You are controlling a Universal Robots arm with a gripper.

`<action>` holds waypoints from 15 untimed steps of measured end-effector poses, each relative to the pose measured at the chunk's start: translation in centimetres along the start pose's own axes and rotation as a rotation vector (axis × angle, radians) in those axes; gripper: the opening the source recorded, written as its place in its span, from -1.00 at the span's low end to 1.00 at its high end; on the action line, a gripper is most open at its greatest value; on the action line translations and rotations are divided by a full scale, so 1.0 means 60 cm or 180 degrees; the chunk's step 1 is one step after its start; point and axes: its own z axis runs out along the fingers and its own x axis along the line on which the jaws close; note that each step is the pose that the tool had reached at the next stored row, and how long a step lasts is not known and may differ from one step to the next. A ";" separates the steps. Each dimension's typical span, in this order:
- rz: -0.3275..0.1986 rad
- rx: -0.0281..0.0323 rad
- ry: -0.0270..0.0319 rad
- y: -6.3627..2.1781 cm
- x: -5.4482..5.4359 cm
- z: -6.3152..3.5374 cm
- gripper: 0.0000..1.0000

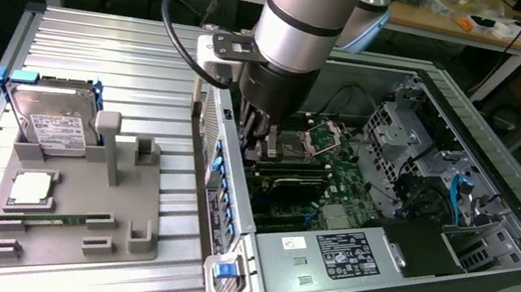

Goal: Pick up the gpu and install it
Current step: 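Press down on the gpu until it lock into place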

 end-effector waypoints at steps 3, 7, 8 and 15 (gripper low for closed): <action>-0.0001 0.0001 0.0000 0.000 0.000 -0.004 -0.79; -0.0001 0.0001 -0.0001 0.000 0.000 -0.005 -0.79; -0.0001 0.0001 -0.0001 0.000 0.000 -0.005 -0.79; -0.0002 0.0002 0.0003 0.000 0.000 0.005 -0.79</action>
